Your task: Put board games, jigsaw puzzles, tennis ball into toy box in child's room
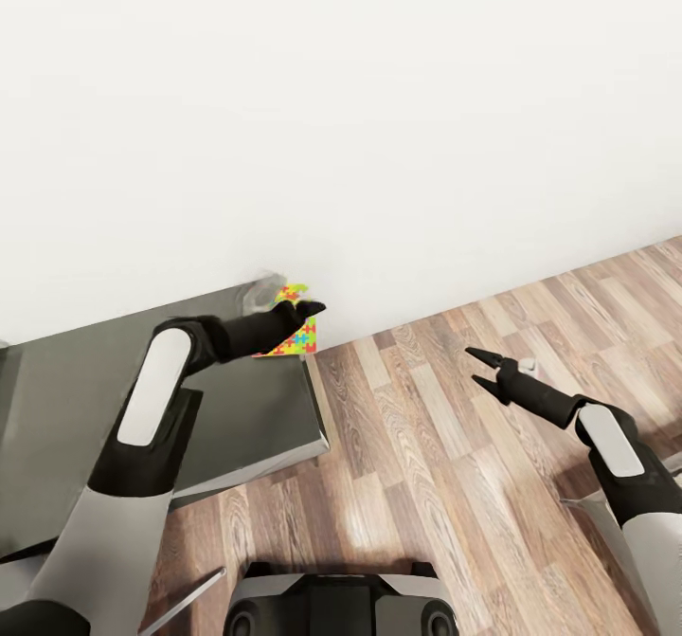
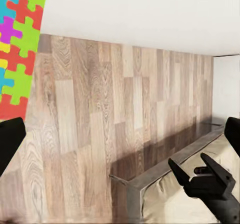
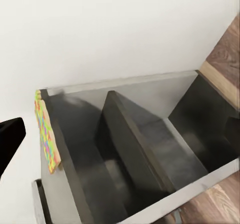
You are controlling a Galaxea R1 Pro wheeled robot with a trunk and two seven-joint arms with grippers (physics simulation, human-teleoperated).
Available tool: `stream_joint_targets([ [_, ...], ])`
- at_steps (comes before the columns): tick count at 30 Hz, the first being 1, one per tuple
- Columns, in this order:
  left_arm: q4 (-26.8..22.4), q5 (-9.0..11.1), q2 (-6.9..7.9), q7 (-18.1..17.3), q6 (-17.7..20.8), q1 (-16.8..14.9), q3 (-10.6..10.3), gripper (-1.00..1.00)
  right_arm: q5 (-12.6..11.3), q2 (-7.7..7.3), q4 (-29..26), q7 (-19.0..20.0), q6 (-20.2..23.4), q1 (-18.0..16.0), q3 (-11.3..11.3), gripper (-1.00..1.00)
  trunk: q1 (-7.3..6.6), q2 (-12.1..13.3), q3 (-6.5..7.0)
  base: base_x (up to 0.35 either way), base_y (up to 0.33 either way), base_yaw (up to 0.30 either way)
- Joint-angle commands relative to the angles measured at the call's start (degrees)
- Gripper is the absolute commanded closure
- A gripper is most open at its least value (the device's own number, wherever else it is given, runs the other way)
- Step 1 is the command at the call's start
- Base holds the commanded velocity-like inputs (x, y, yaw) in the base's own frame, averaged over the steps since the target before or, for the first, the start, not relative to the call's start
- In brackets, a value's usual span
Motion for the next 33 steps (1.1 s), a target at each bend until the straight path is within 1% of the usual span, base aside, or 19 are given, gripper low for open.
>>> stream_joint_targets([
  [1, 0.0, 0.5, -0.03, 0.7, 0.1, 0.0, -0.1, -1.0, 0.1, 0.01, 0.1, 0.2, 0.3, -0.1, -0.1, -1.0, 0.03, -0.1, -0.07, 0.0, 0.0, 0.0],
  [3, -0.1, 0.5, -1.17, 5.0, 0.1, -0.2, -3.4, -1.0, 0.2, 0.19, 3.4, -0.3, 0.3, -1.6, -0.2, -1.0, 0.03, -0.1, -0.07, 0.0, 0.0, 0.0],
  [6, -0.1, 0.7, -1.92, 7.3, 0.1, -0.5, -4.8, -1.0, 0.3, 0.37, 5.3, -0.4, 0.3, -2.4, -0.2, -1.0, 0.03, -0.1, -0.07, 0.0, 0.0, 0.0],
  [8, -0.1, 1.2, -3.53, 10.7, 0.1, -1.3, -6.8, -1.0, 0.6, 1.02, 8.8, -0.7, 0.3, -4.1, 0.0, -1.0, 0.03, -0.1, -0.07, 0.0, 0.0, 0.0],
  [9, -0.1, 1.2, -3.53, 10.7, 0.1, -1.3, -6.8, -1.0, 0.6, 1.02, 8.8, -0.7, 0.3, -4.1, 0.0, -1.0, 0.03, -0.1, -0.07, 0.0, 0.0, 0.0],
  [11, -0.1, 2.4, -4.93, 12.8, 0.1, -2.0, -8.0, -1.0, 1.3, 2.15, 11.4, -0.8, 0.1, -5.9, 0.5, -1.0, 0.03, -0.1, -0.07, 0.0, 0.0, 0.0],
  [12, -0.1, 2.4, -4.93, 12.8, 0.1, -2.0, -8.0, -1.0, 1.3, 2.15, 11.4, -0.8, 0.1, -5.9, 0.5, -1.0, 0.03, -0.1, -0.07, 0.0, 0.0, 0.0],
  [15, -0.1, 7.0, -6.12, 14.7, 0.0, -2.7, -9.0, -1.0, 3.4, 3.65, 13.7, -0.5, -0.8, -7.9, 2.1, -1.0, 0.03, -0.1, -0.07, 0.0, 0.0, 0.0],
  [16, -0.1, 7.0, -6.12, 14.7, 0.0, -2.7, -9.0, -1.0, 3.4, 3.65, 13.7, -0.5, -0.8, -7.9, 2.1, -1.0, 0.03, -0.1, -0.07, 0.0, 0.0, 0.0],
  [17, -0.1, 9.1, -6.29, 15.2, 0.0, -2.9, -9.2, -1.0, 4.1, 3.97, 14.1, -0.2, -1.1, -8.3, 2.8, -1.0, 0.03, -0.1, -0.07, 0.0, 0.0, 0.0],
  [18, -0.1, 9.1, -6.29, 15.2, 0.0, -2.9, -9.2, -1.0, 4.1, 3.97, 14.1, -0.2, -1.1, -8.3, 2.8, -1.0, 0.03, -0.1, -0.07, 0.0, 0.0, 0.0],
  [20, -0.1, 13.4, -6.44, 15.8, -0.2, -3.2, -9.3, -1.0, 5.2, 4.31, 14.5, 1.3, -1.4, -8.8, 4.4, -1.0, 0.03, -0.1, -0.07, 0.0, 0.0, 0.0],
  [21, -0.1, 13.4, -6.44, 15.8, -0.2, -3.2, -9.3, -1.0, 5.2, 4.31, 14.5, 1.3, -1.4, -8.8, 4.4, -1.0, 0.03, -0.1, -0.07, 0.0, 0.0, 0.0],
  [23, -0.1, 16.8, -6.46, 16.3, -0.3, -3.4, -8.8, -1.0, 6.1, 4.31, 14.6, 4.4, -1.7, -9.2, 5.8, -1.0, 0.03, -0.1, -0.07, 0.0, 0.0, 0.0],
  [24, -0.1, 16.8, -6.46, 16.3, -0.3, -3.4, -8.8, -1.0, 6.1, 4.31, 14.6, 4.4, -1.7, -9.2, 5.8, -1.0, 0.03, -0.1, -0.07, 0.0, 0.0, 0.0],
  [26, -0.1, 19.2, -6.44, 16.6, -0.4, -3.5, -8.0, -1.0, 6.8, 4.07, 14.6, 8.6, -1.9, -9.4, 6.8, -1.0, 0.03, -0.1, -0.07, 0.0, 0.0, 0.0],
  [27, -0.1, 19.2, -6.44, 16.6, -0.4, -3.5, -8.0, -1.0, 6.8, 4.07, 14.6, 8.6, -1.9, -9.4, 6.8, -1.0, 0.03, -0.1, -0.07, 0.0, 0.0, 0.0],
  [29, -0.1, 20.9, -6.41, 16.8, -0.4, -3.5, -7.2, -1.0, 7.2, 3.39, 14.6, 12.6, -2.1, -9.5, 7.4, -1.0, 0.03, -0.1, -0.07, 0.0, 0.0, 0.0],
  [33, -0.1, 22.1, -6.38, 16.7, -0.4, -3.5, -6.5, -1.0, 7.5, 2.6, 14.6, 15.5, -2.1, -9.5, 7.9, -1.0, 0.03, -0.1, -0.07, 0.0, 0.0, 0.0],
])
